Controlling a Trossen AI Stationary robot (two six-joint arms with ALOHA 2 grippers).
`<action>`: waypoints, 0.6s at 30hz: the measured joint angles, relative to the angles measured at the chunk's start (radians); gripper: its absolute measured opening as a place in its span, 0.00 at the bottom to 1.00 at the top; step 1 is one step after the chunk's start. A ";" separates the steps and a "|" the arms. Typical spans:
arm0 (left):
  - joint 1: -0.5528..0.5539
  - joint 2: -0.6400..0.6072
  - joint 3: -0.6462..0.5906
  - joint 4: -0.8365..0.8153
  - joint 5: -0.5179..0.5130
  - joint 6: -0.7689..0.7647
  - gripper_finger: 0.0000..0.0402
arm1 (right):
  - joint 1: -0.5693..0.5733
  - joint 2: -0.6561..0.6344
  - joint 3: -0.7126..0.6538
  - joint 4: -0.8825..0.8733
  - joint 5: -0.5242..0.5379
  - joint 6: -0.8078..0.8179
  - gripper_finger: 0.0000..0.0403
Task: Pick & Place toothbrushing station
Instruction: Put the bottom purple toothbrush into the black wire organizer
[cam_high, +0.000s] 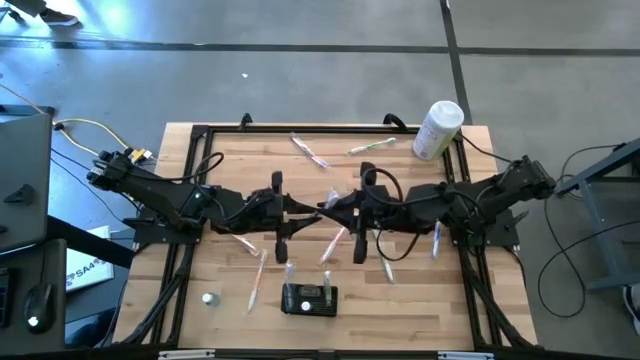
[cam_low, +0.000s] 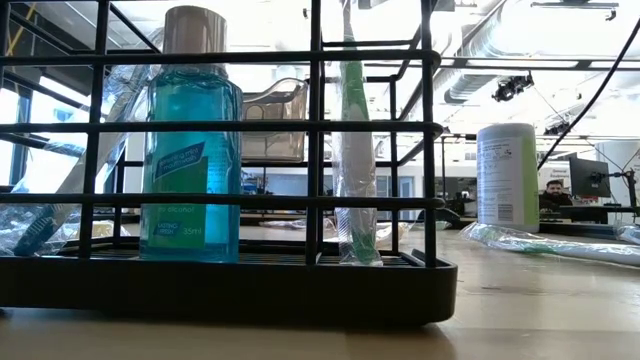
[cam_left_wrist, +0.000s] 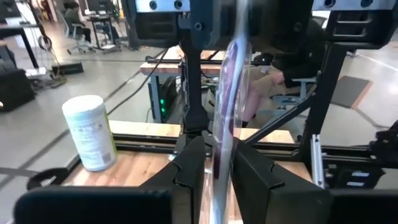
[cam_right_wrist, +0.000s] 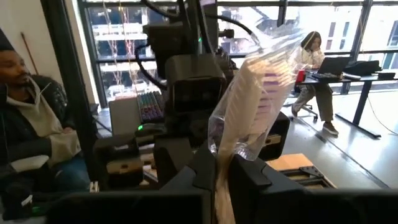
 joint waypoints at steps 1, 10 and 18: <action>0.000 0.000 0.000 -0.001 0.001 -0.008 0.19 | 0.005 -0.007 0.000 -0.013 0.005 -0.001 0.03; 0.000 0.000 0.000 -0.004 0.002 -0.143 0.48 | 0.087 -0.089 0.000 -0.139 0.087 0.002 0.03; 0.000 0.000 0.000 -0.023 0.006 -0.278 0.60 | 0.242 -0.142 0.000 -0.235 0.192 0.010 0.03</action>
